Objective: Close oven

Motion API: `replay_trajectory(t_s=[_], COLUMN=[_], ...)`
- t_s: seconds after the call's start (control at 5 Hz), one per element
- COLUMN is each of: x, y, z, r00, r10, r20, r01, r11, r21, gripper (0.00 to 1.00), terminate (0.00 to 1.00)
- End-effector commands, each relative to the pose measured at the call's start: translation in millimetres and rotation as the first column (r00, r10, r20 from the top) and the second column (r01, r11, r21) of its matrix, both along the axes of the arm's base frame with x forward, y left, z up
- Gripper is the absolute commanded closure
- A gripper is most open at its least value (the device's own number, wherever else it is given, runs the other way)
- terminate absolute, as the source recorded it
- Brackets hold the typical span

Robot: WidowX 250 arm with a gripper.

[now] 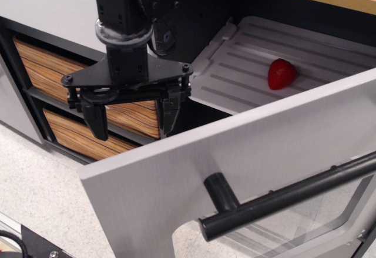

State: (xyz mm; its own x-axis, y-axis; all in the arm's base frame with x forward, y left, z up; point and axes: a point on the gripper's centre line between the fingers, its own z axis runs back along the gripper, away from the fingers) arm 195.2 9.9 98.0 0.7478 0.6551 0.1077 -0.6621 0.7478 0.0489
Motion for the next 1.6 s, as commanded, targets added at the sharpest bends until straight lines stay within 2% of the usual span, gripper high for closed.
replay_trajectory(t_s=[0.0, 0.2, 0.4, 0.8, 1.0, 1.4], x=[0, 13, 24, 34, 31, 19], y=[0, -25, -54, -99, -115, -157], z=[0, 18, 35, 82, 103, 128], r00=[1.000, 0.995, 0.991, 0.981, 0.980, 0.988], r10=[0.000, 0.066, 0.102, 0.147, 0.157, 0.135], r20=[0.000, 0.075, 0.090, 0.124, 0.123, 0.081], r01=[0.000, -0.063, -0.098, -0.130, -0.134, -0.112], r11=[1.000, 0.997, 0.994, 0.982, 0.975, 0.963], r21=[0.000, -0.034, -0.041, -0.133, -0.179, -0.246], gripper=[0.00, 0.00, 0.00, 0.00, 0.00, 0.00], terminate=[0.00, 0.00, 0.00, 0.00, 0.00, 0.00])
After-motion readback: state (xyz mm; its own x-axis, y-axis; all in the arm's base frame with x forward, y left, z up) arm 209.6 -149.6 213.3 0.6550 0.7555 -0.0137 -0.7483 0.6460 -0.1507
